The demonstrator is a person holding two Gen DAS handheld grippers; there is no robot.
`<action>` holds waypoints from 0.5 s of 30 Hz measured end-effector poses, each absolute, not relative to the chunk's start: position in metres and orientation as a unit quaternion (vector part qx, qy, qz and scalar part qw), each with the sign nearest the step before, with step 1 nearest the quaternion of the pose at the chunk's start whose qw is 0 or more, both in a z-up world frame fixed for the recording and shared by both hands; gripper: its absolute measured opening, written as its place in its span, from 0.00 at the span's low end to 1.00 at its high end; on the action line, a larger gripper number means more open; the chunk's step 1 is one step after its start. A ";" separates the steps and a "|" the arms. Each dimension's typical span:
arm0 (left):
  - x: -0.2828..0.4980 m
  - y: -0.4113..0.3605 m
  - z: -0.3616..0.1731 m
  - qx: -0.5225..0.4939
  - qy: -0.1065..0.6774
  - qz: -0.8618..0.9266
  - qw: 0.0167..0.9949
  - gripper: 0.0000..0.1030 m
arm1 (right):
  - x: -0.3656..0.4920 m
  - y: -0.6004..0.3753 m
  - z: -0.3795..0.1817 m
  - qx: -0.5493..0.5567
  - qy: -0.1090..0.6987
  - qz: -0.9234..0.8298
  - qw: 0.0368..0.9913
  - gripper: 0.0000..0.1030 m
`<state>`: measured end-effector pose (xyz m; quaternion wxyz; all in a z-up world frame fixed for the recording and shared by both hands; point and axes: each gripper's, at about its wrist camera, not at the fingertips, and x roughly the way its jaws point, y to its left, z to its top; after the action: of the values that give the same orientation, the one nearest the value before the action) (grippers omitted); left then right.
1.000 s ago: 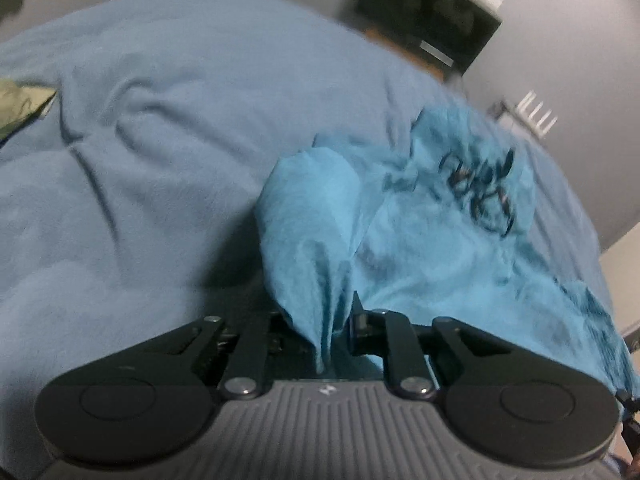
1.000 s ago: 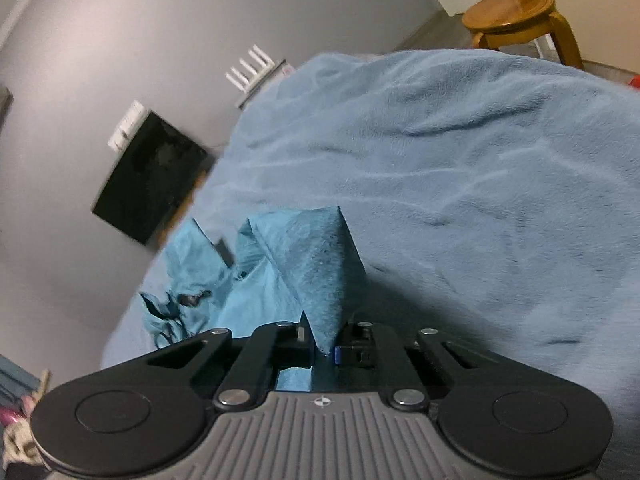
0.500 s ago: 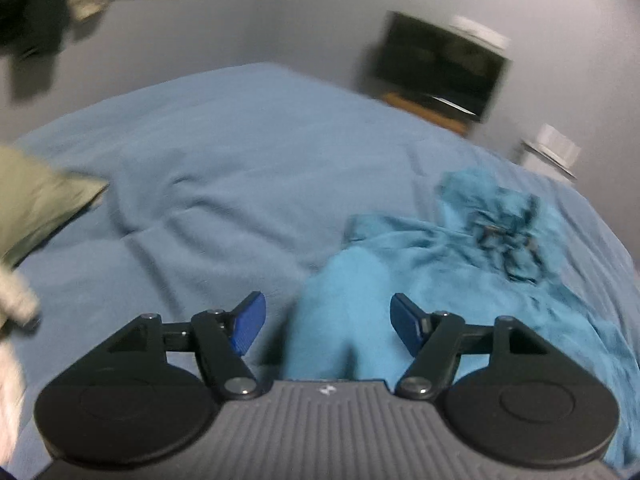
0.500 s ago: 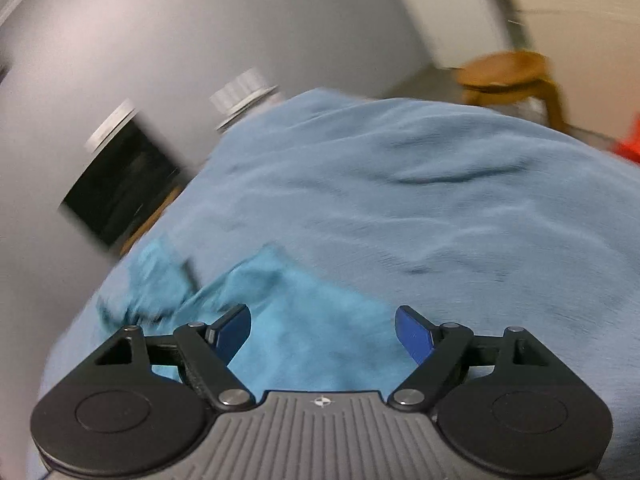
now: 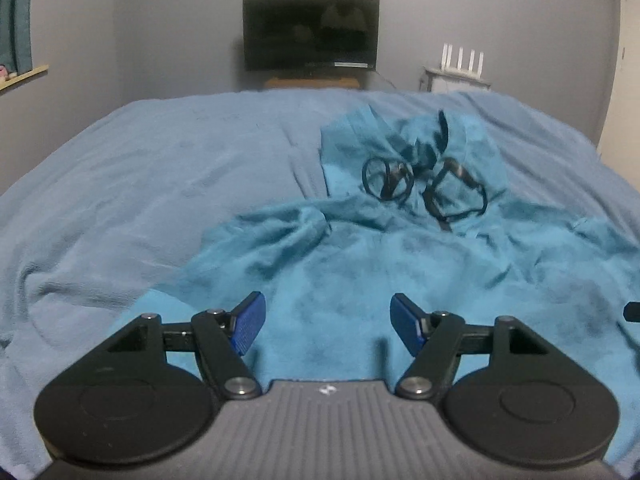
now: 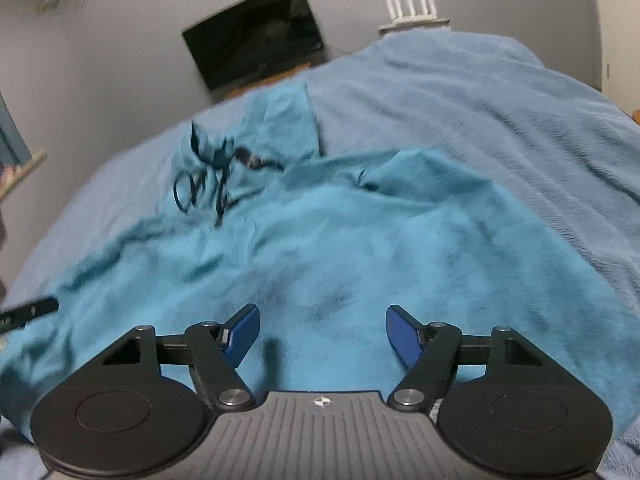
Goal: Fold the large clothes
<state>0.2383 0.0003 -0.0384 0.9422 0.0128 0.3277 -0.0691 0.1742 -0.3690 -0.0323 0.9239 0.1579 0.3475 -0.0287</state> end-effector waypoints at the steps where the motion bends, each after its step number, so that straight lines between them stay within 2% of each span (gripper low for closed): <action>1: 0.243 -0.002 -0.044 0.017 0.336 -0.068 0.939 0.66 | 0.177 -0.364 -0.039 0.153 0.354 -0.027 0.922 0.71; 5: 0.255 0.003 -0.063 0.027 0.359 -0.034 0.932 0.68 | 0.195 -0.353 -0.052 0.124 0.359 -0.029 0.925 0.73; 10: 0.262 0.043 -0.083 -0.024 0.386 0.020 0.922 0.68 | 0.219 -0.344 -0.066 0.082 0.330 -0.031 0.940 0.73; 15: 0.263 0.032 -0.092 0.035 0.373 0.046 0.926 0.68 | 0.237 -0.346 -0.074 0.061 0.310 -0.024 0.949 0.71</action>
<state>0.2626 0.0317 -0.0923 0.9261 0.0347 0.3730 0.0461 0.2372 -0.3462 -0.0745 0.9486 0.0606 0.3097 -0.0236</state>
